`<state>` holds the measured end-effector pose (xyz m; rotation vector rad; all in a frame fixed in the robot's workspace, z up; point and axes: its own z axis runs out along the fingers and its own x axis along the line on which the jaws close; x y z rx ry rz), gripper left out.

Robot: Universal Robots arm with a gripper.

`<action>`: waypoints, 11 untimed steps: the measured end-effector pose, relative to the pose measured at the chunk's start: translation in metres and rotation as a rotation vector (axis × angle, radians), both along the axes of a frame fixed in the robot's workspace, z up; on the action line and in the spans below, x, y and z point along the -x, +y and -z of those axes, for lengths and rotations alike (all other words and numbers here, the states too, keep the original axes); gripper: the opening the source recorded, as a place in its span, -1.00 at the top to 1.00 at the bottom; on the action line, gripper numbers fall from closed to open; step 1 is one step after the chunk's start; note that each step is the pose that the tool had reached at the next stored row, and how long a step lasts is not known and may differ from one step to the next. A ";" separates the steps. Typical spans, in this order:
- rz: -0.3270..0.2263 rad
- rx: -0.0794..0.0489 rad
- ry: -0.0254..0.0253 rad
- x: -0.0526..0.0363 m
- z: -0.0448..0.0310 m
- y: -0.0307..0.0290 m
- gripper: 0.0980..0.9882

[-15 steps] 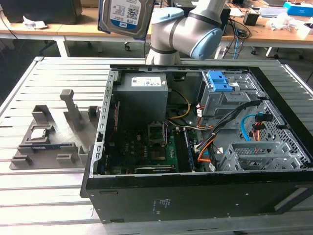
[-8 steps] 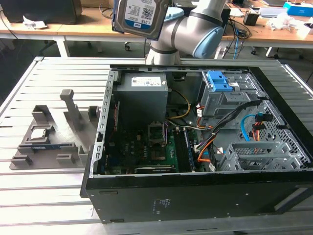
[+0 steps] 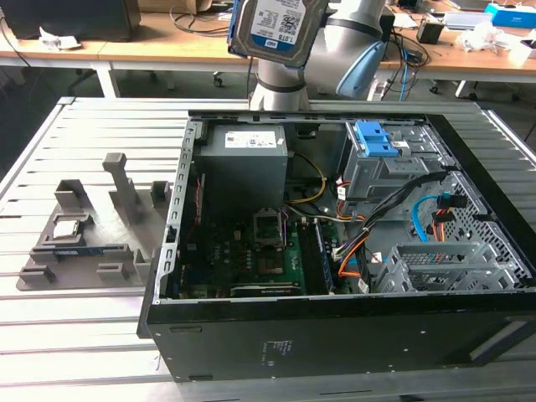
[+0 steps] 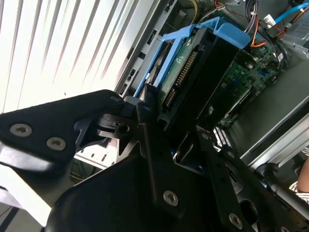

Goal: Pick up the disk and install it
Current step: 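Pick up the disk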

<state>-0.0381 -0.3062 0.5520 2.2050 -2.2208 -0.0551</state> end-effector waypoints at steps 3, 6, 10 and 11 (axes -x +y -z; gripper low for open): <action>0.000 0.000 0.0000 -0.0133 0.0000 0.0000 0.40; 0.000 0.000 0.0000 -0.0262 0.0000 0.0001 0.40; 0.000 0.000 0.0000 -0.0443 0.0001 0.0002 0.40; 0.000 0.000 0.0001 -0.0477 0.0000 0.0002 0.40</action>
